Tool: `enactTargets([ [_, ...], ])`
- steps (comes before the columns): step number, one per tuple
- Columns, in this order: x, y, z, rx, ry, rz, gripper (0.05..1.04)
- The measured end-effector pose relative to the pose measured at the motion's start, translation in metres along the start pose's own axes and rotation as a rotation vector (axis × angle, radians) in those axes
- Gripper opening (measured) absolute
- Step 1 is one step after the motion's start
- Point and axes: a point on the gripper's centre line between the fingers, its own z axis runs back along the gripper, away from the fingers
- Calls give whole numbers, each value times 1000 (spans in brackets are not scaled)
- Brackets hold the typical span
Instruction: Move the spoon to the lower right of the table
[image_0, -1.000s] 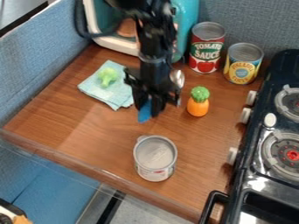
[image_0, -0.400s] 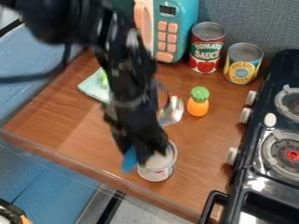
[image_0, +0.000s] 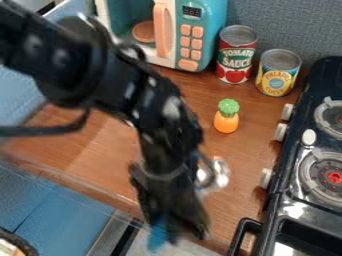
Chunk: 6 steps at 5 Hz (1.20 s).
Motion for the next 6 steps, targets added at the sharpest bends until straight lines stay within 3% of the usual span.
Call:
enactTargets([
  [2,21,-2,-2,-33,10,73,426],
  [4,34,26,-11,-66,99,199,426],
  [5,33,20,-14,-111,136,178,426],
  [6,28,0,-15,-83,126,90,426],
])
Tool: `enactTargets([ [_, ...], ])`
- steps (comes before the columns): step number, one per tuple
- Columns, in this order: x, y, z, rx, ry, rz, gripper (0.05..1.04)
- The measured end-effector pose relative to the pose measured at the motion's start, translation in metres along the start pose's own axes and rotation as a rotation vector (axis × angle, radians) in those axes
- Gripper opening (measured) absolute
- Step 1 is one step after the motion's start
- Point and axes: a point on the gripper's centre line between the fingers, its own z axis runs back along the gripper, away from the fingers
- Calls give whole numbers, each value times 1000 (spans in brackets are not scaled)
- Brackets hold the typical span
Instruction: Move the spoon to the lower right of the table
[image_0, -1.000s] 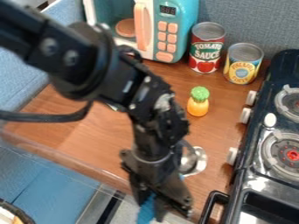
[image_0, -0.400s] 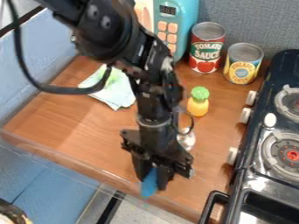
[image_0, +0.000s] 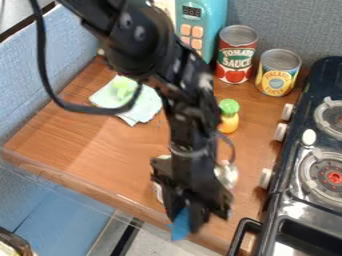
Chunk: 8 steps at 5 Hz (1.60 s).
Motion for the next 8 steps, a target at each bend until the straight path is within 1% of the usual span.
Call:
enactTargets([
  [1,-6,-20,14,45,-90,-72,426],
  [2,-9,-23,12,49,-87,-70,426],
  [3,-12,-6,7,49,-58,-5,426],
  [4,-15,13,-2,53,-6,46,426],
  [5,-25,25,-13,41,81,75,426],
  [6,-23,34,-9,31,94,87,426],
  [7,-24,54,0,34,118,106,426],
  [8,-22,87,16,53,103,128,426],
])
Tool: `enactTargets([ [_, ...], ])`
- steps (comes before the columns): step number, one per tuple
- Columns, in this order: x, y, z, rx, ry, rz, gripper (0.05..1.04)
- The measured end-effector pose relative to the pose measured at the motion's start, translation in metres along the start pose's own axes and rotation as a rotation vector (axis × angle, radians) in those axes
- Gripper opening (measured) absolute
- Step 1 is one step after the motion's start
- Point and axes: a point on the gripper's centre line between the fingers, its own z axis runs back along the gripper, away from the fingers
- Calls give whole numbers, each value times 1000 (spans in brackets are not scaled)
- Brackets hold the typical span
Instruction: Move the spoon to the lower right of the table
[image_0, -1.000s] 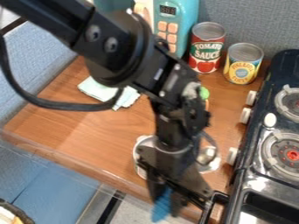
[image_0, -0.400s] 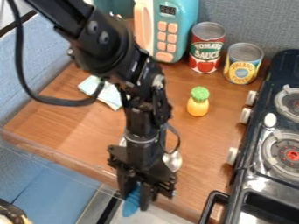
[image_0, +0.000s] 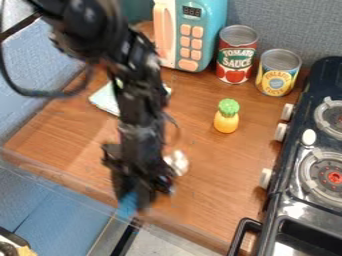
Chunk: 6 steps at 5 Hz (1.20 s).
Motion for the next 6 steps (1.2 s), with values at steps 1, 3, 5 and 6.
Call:
enactTargets([
  [1,3,38,12,8,14,22,426],
  [3,-1,77,14,-33,73,52,426],
  [5,13,26,39,-13,-77,-46,426],
  [6,12,10,26,3,-93,-4,426],
])
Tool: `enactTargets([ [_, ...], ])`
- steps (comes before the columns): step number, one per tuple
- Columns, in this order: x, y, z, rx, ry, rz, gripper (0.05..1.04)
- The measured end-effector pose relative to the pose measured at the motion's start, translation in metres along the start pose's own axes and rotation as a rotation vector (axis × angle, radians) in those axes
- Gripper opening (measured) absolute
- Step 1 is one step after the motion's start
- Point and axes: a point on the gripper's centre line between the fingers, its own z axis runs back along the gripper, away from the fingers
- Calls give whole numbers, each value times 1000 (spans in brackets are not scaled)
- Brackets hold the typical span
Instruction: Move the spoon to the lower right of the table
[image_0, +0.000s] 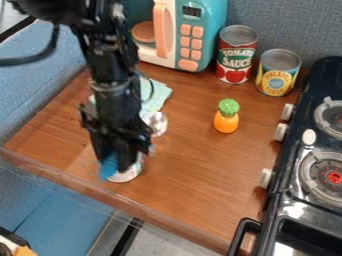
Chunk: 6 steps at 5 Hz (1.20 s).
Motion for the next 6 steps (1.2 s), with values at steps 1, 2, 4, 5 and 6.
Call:
enactTargets([
  [1,4,-17,-19,19,-13,28,426],
  [2,16,-36,-39,22,-51,26,426],
  [4,40,-54,-58,36,-81,-32,426],
  [5,44,-57,-61,40,-90,-41,426],
  [6,45,-60,-63,37,-92,-44,426],
])
